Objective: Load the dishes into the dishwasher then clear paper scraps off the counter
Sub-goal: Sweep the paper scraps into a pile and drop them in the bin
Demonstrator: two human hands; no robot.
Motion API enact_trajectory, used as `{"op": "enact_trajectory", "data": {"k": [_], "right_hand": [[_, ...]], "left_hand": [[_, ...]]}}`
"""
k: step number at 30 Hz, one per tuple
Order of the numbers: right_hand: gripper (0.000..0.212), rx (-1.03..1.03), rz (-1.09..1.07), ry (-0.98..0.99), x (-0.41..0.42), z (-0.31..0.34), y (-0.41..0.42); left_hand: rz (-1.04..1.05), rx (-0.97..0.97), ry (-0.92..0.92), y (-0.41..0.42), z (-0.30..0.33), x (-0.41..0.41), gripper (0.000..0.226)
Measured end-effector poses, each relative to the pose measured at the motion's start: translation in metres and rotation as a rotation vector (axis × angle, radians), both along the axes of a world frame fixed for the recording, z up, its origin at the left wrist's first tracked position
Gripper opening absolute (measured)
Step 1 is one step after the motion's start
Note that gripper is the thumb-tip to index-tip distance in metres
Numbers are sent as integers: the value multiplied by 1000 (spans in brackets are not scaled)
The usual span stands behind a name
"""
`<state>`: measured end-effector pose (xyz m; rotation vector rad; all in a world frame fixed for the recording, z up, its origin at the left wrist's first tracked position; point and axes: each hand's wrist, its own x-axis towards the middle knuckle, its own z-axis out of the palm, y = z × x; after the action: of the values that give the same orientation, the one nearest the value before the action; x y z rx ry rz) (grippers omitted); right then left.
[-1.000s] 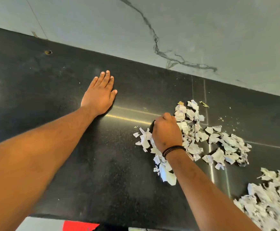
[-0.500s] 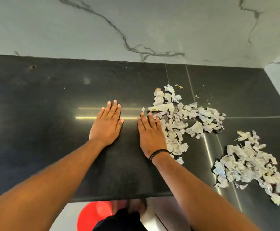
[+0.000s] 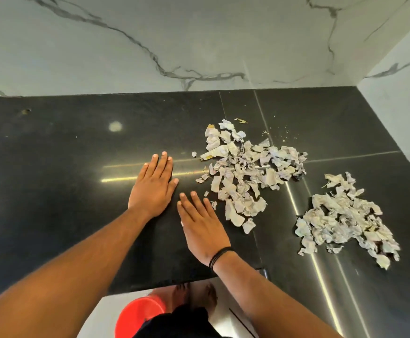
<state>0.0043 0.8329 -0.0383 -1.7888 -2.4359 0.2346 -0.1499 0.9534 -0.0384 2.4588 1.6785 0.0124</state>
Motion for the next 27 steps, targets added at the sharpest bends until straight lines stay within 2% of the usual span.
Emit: {"op": "enact_trajectory", "data": {"k": [7,11,15,19,24,27], "right_hand": [[52,-18,-105,-39,74,1,1],[52,50,-103,-70,74,8,1],[53,60,12,90,37,11,6],[49,-99,15,299,13,12,14],[51,-49,-54,165,63,-6,12],[49,-28,-158,170,87,-8,13]], "left_hand": [[125,-18,3,-13,-4,28,74],[120,-10,-13,-16,-7,28,77],[117,6,-19,-15,-9,27,74],[131,2,-82,-13,-6,25,66],[136,28,-97,-16,-3,25,64],[136,37,-91,-16,-4,26,63]]}}
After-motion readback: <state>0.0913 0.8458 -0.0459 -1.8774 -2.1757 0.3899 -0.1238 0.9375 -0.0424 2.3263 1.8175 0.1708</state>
